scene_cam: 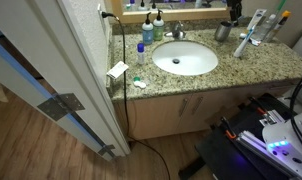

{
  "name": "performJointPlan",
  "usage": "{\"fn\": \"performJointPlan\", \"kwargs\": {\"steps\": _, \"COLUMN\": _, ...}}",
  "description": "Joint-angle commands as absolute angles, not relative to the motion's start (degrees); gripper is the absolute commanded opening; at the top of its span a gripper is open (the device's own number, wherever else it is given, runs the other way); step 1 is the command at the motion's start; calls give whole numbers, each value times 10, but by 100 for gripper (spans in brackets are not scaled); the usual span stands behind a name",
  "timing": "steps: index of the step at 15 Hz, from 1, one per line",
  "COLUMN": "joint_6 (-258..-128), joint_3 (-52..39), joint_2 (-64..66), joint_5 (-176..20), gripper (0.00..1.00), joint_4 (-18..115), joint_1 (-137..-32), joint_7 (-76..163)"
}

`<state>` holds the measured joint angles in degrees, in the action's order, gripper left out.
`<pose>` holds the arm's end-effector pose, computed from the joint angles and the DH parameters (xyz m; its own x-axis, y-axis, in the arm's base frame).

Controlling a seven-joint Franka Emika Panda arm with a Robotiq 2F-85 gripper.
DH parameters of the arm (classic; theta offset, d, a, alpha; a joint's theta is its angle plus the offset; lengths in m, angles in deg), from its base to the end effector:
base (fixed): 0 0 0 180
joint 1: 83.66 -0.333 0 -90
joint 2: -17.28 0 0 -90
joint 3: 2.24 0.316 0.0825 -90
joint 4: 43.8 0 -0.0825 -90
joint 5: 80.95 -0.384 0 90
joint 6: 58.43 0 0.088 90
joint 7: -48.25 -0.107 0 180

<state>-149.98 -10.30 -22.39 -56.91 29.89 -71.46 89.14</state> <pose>0.6468 -0.2607 0.3306 0.7433 0.3393 -0.5765 0.4779 -0.8724 0.1026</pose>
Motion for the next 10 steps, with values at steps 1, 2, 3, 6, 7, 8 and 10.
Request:
{"fn": "performJointPlan", "kwargs": {"steps": 1, "joint_6": -1497, "joint_3": -98, "joint_2": -227, "joint_5": -569, "gripper": 100, "joint_4": 295, "joint_1": -711, "joint_7": 891}}
{"fn": "performJointPlan", "kwargs": {"steps": 2, "joint_6": -1497, "joint_3": -97, "joint_2": -229, "joint_5": -571, "gripper": 100, "joint_4": 295, "joint_1": -710, "joint_7": 891}}
{"fn": "performJointPlan", "kwargs": {"steps": 3, "joint_6": -1497, "joint_3": -97, "joint_2": -230, "joint_5": -572, "gripper": 75, "joint_4": 295, "joint_1": -710, "joint_7": 891}}
{"fn": "performJointPlan", "kwargs": {"steps": 6, "joint_6": -1499, "joint_3": -97, "joint_2": -227, "joint_5": -571, "gripper": 60, "joint_4": 297, "joint_1": -710, "joint_7": 893}}
{"fn": "performJointPlan", "kwargs": {"steps": 7, "joint_6": -1503, "joint_3": -97, "joint_2": -225, "joint_5": -570, "gripper": 54, "joint_4": 300, "joint_1": -710, "joint_7": 892}}
{"fn": "performJointPlan", "kwargs": {"steps": 8, "joint_6": -1505, "joint_3": -97, "joint_2": -223, "joint_5": -567, "gripper": 45, "joint_4": 302, "joint_1": -711, "joint_7": 891}}
{"fn": "performJointPlan", "kwargs": {"steps": 10, "joint_6": -1506, "joint_3": -98, "joint_2": -222, "joint_5": -563, "gripper": 32, "joint_4": 304, "joint_1": -712, "joint_7": 892}}
